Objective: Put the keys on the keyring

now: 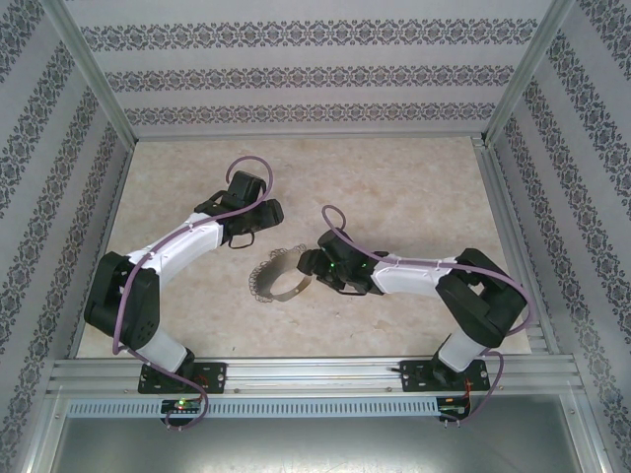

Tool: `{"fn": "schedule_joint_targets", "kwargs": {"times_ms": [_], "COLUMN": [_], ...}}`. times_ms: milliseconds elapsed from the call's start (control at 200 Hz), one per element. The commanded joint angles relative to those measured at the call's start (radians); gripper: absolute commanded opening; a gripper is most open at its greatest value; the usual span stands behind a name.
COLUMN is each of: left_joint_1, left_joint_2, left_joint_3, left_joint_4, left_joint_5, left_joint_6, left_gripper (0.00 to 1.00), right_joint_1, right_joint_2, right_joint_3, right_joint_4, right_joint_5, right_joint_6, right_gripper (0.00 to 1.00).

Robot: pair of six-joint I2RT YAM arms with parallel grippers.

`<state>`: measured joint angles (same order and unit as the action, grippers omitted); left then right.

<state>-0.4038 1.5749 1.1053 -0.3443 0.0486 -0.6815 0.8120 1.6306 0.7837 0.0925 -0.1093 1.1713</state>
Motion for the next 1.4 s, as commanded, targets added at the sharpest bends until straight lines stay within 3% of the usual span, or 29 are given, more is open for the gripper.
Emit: {"fn": "schedule_joint_targets", "kwargs": {"times_ms": [0, 794, 1394], "left_joint_1": [0.009, 0.009, 0.010], "left_joint_2": [-0.033, -0.038, -0.038], "left_joint_3": [0.020, 0.011, 0.004], "left_joint_4": [0.007, 0.007, 0.008], "left_joint_5": [0.000, 0.005, 0.030], "left_joint_6": [-0.007, -0.017, -0.015], "left_gripper": [0.67, 0.68, 0.68], "right_joint_1": [0.003, -0.036, -0.073], "right_joint_2": [0.000, 0.142, 0.118], "right_joint_3": [0.022, 0.097, 0.159], "right_joint_4": [-0.024, 0.036, 0.004], "right_joint_5": [0.024, -0.032, -0.076], "right_joint_6": [-0.016, -0.032, -0.084], "right_gripper": [0.64, 0.64, 0.63]}}
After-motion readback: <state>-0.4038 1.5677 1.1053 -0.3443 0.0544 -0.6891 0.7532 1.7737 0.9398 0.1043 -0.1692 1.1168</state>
